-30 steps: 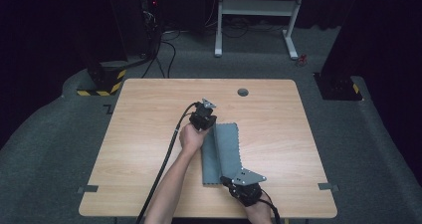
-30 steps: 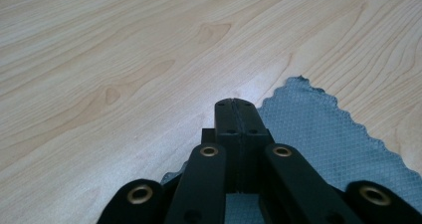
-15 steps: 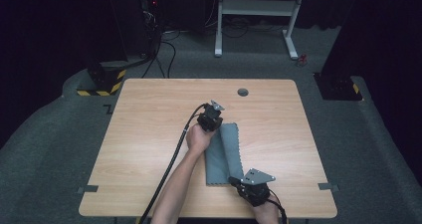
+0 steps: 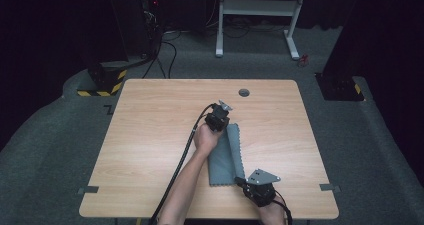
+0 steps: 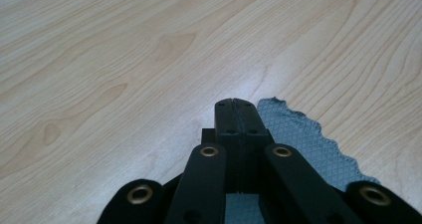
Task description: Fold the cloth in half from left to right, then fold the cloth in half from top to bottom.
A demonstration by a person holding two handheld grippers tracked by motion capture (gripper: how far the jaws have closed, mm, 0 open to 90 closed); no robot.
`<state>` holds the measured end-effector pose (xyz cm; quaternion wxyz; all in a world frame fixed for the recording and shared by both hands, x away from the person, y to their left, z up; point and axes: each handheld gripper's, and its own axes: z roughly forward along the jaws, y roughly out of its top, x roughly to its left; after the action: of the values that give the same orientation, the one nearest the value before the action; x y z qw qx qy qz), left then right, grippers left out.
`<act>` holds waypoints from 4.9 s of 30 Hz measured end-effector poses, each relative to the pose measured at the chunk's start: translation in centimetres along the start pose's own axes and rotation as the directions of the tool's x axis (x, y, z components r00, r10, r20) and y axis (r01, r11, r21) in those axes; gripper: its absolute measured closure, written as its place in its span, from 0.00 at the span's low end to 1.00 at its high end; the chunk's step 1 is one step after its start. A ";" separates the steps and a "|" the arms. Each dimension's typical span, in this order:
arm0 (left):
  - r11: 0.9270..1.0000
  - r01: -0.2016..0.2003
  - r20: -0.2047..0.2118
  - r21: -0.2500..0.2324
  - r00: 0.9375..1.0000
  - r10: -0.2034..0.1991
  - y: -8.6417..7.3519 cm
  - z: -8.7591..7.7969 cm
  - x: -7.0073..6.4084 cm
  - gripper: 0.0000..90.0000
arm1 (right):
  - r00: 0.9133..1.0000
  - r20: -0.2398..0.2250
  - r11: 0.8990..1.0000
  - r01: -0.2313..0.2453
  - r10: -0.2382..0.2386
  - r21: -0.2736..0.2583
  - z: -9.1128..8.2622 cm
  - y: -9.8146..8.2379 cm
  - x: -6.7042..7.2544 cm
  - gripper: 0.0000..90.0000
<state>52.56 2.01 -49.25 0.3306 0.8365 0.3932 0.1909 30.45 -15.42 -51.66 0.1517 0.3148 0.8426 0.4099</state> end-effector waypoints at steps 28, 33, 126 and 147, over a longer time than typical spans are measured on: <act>0.999 -0.046 0.008 0.018 0.999 0.046 0.5 2.1 -1.7 1.00 | 0.999 0.018 0.998 -0.051 0.050 0.045 -0.6 -1.0 -1.3 0.99; 1.000 -0.023 -0.001 0.021 1.000 0.023 0.4 1.9 -1.6 0.82 | 0.998 0.006 0.996 -0.069 0.069 0.057 -0.6 -1.2 -1.6 0.90; 0.999 -0.023 0.230 -0.028 0.973 0.028 -18.6 -15.3 -6.5 0.99 | 0.997 -0.072 0.993 0.036 -0.028 0.108 0.5 0.1 0.3 0.99; 0.997 0.013 0.122 -0.074 0.993 -0.004 -12.9 -11.6 -1.7 0.63 | 1.000 -0.022 0.998 0.013 -0.012 0.056 2.9 3.6 -5.4 0.91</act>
<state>37.98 11.45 -50.18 0.3859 0.8318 0.3685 0.1528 37.53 -15.56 -50.66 0.1360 0.3094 0.8573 0.3884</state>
